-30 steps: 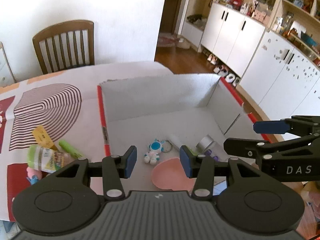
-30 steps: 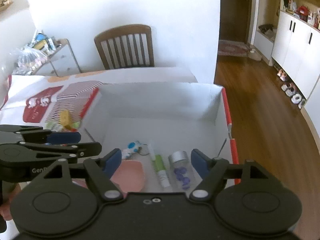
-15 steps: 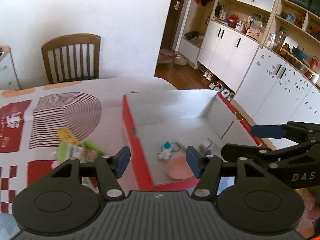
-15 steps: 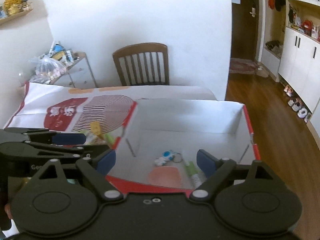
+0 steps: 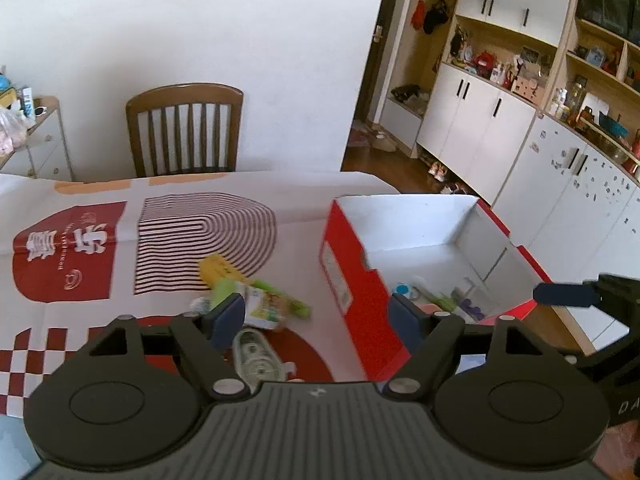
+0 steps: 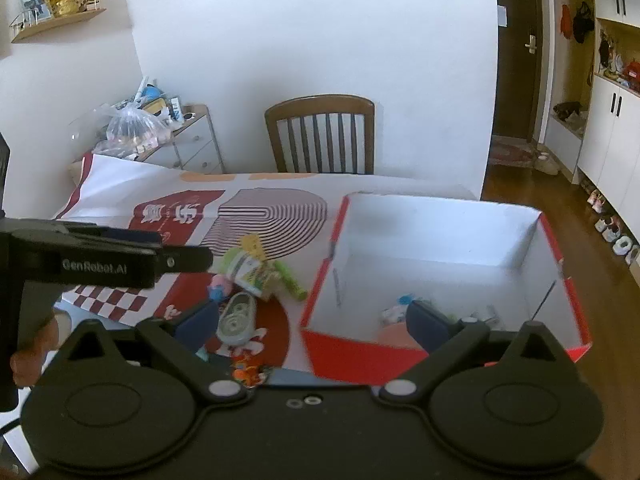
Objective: Organize rigid objects
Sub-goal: 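Withdraw both tools from the shoebox back toward the item pile, then grasp the pink binder clip with the left gripper while the right grasps the orange keychain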
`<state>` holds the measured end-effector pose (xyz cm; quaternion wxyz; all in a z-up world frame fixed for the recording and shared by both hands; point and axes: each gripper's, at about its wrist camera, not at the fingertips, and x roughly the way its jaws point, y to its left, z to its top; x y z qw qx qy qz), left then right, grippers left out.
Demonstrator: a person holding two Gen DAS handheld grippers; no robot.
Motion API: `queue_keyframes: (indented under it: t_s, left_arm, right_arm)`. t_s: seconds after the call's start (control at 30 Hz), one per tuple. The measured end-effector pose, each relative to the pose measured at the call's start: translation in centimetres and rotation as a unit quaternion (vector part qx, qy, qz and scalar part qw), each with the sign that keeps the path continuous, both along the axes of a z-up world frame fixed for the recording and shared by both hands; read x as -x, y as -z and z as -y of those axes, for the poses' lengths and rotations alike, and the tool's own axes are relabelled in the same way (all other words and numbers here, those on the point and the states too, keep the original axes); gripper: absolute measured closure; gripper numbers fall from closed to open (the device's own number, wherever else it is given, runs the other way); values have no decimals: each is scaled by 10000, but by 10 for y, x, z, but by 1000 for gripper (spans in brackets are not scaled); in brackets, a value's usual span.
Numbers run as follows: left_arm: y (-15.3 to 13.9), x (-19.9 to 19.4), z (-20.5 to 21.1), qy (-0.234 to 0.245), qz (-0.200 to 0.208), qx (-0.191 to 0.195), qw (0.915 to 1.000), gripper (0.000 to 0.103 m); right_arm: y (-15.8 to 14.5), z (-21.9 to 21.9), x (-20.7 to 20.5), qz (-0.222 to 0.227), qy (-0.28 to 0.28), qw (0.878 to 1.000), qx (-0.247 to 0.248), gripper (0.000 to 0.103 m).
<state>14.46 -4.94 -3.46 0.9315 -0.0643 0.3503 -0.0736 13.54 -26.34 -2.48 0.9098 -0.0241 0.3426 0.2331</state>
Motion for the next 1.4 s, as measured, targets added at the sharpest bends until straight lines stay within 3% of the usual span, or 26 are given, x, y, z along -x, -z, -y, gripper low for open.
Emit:
queue_keyframes:
  t_s: [0.3, 0.4, 0.5, 0.93, 1.4]
  left_arm:
    - [14, 4, -45, -123, -79, 210, 9997, 15]
    - [22, 5, -55, -213, -38, 176, 9996, 0]
    - [33, 5, -63, -270, -51, 143, 9995, 0]
    - [98, 1, -81, -834, -791, -227, 9931, 0]
    - [134, -8, -72, -1142, -936, -682, 9867, 0]
  right_arm:
    - [24, -31, 14, -257, 47, 9997, 40, 2]
    - [32, -41, 19, -325, 44, 9994, 83, 2]
    - [41, -54, 23, -334, 30, 9993, 189, 2]
    - [91, -88, 17, -520, 50, 9959, 733, 3]
    - [126, -106, 1, -792, -172, 9903, 1129, 19]
